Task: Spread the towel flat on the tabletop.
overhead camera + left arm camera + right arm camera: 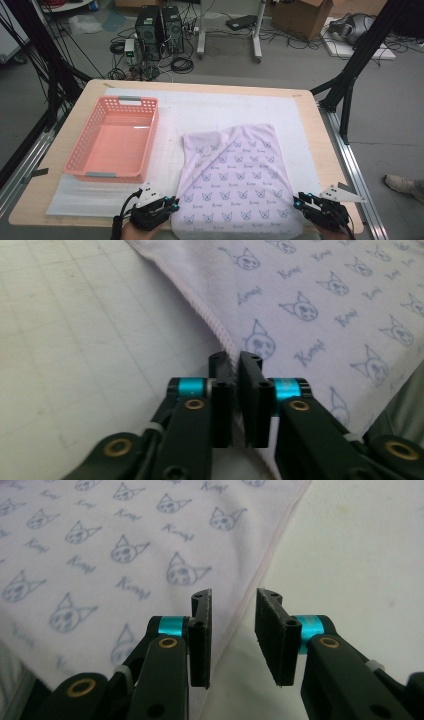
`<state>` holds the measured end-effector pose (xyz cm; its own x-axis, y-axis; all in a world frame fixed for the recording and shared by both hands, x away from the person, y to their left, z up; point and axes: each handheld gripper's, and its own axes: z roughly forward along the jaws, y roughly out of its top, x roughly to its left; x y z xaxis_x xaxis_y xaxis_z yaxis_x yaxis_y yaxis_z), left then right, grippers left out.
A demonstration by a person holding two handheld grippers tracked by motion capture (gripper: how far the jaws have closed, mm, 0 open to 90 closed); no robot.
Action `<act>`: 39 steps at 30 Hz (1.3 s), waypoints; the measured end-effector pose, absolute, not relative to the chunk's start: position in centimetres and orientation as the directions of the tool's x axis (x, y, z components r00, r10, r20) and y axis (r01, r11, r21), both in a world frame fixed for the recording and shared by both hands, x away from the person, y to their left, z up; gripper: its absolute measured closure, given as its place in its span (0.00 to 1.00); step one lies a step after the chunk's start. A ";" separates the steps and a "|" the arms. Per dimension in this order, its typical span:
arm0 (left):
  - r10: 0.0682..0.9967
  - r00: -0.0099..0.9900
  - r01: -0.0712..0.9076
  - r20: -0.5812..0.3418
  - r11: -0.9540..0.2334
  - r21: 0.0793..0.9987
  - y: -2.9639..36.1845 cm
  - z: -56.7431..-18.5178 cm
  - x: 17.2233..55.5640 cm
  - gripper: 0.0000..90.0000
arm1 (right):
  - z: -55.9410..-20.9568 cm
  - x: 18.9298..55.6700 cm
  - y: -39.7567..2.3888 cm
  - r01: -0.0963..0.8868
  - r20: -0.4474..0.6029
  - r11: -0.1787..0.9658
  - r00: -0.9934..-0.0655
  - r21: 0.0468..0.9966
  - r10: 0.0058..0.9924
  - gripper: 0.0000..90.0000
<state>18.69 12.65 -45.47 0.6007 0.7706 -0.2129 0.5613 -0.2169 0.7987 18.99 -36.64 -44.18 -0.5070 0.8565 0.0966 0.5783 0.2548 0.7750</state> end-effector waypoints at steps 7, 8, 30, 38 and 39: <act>0.772 0.596 0.502 -0.220 -0.145 0.853 13.0 -45.0 20.0 0.59 | -44.5 22.9 -35.8 0.592 0.081 0.230 -0.451 0.773 0.889 0.70; 0.771 0.597 0.501 -0.223 -0.141 0.854 12.9 -45.0 20.2 0.57 | -44.7 23.4 -35.7 0.598 0.089 0.225 -0.449 0.769 0.889 0.70; 0.752 0.607 0.505 -0.256 -0.117 0.855 11.8 -44.8 26.7 0.51 | -44.4 21.2 -37.7 0.630 0.089 0.268 -0.475 0.729 0.875 0.88; 0.750 0.605 0.555 -0.267 -0.158 0.817 10.4 -45.2 28.0 0.51 | -44.2 21.6 -38.3 0.602 0.097 0.206 -0.432 0.772 0.897 0.74; 0.749 0.613 0.559 -0.253 -0.184 0.808 9.9 -45.2 28.1 0.52 | -44.3 21.7 -38.3 0.602 0.095 0.206 -0.430 0.772 0.898 0.74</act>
<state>28.06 9.89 -45.25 0.6129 0.7486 -0.2530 0.5590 -0.1844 0.8084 21.71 -38.33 -44.34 -0.4300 0.8978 0.0952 0.6016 0.2063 0.7717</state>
